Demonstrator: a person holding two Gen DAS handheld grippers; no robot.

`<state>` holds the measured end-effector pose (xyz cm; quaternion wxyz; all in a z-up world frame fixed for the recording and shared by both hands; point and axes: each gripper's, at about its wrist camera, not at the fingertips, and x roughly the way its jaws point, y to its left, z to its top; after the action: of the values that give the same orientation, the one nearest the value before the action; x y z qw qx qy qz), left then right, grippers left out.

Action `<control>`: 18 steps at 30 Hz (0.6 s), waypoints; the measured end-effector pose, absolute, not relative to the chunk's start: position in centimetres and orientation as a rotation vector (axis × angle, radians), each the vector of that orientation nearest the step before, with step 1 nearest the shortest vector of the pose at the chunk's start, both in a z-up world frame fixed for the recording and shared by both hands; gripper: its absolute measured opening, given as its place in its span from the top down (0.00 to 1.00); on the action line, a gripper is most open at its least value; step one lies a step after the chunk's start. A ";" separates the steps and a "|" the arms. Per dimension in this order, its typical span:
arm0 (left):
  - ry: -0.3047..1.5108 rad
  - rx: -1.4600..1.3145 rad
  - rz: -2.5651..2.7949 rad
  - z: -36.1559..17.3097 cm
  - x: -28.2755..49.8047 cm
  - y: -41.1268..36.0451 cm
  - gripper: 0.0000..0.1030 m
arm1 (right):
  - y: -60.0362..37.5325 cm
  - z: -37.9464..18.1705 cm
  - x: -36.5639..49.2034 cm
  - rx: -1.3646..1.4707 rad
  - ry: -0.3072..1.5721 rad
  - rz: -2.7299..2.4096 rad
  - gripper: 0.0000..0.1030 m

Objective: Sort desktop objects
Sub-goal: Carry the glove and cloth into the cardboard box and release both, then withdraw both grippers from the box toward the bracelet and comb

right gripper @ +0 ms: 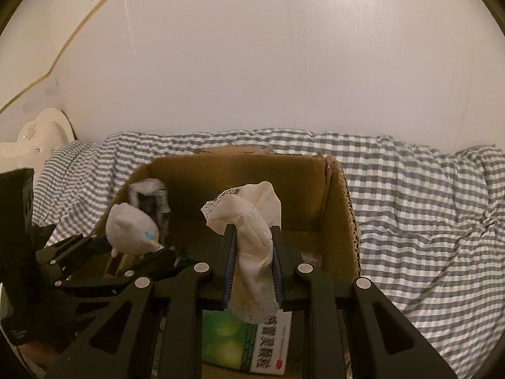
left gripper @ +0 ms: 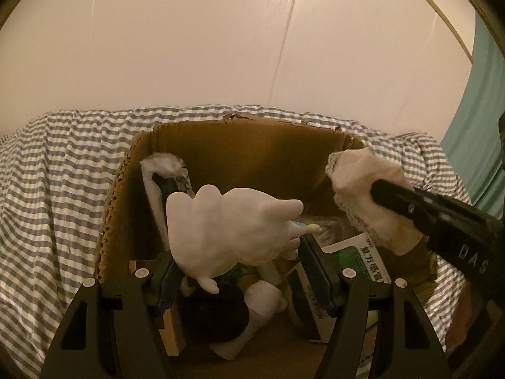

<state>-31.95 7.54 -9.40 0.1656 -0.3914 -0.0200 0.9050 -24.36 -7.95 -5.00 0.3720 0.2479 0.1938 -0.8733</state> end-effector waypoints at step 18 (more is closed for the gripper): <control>-0.243 -1.038 2.578 4.2 -19.1 1.7 0.04 | 4.2 7.0 -11.1 0.496 0.411 -2.352 0.45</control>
<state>-19.15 1.72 4.16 0.1750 -0.3664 -0.0858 0.9098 -11.14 4.21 7.04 0.3445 0.1911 0.1582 -0.9054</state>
